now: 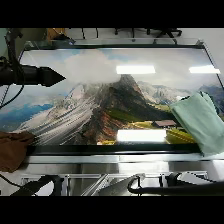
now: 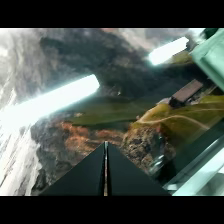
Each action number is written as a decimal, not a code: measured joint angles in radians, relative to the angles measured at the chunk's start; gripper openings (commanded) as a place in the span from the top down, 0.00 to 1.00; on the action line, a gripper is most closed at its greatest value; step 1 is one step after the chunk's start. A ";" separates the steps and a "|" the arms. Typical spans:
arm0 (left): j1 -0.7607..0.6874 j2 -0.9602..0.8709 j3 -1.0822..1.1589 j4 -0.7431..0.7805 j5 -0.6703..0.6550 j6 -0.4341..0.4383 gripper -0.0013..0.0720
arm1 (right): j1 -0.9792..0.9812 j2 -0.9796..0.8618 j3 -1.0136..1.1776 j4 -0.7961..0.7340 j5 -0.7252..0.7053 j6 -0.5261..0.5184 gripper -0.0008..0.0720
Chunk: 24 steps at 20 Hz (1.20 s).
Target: Fold the shirts.
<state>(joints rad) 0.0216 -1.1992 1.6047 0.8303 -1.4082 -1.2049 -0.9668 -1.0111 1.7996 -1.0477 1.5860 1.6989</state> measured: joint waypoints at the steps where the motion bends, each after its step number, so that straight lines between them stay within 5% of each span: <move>1: 0.005 0.006 0.014 -0.023 -0.008 0.002 0.96 | 0.024 -0.001 0.017 0.078 -0.018 -0.005 0.97; 4: 0.013 0.066 -0.013 -0.081 -0.014 0.001 0.96 | 0.196 0.012 0.023 0.187 -0.048 -0.048 0.97; 7: 0.016 0.185 -0.169 -0.105 0.003 0.000 0.96 | 0.468 0.077 -0.085 0.130 -0.082 -0.085 0.97; 15: -0.043 0.523 -0.732 -0.121 0.076 0.010 0.96 | 1.146 0.374 -0.788 -0.037 -0.426 -0.103 0.97; 24: -0.179 0.669 -0.950 -0.117 0.161 0.011 0.96 | 1.325 0.428 -1.032 -0.044 -0.507 -0.095 0.97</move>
<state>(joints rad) -0.1574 -0.5297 0.6544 0.7132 -1.2476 -1.1938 0.3584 -0.5827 0.7681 -1.0920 1.0794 1.6035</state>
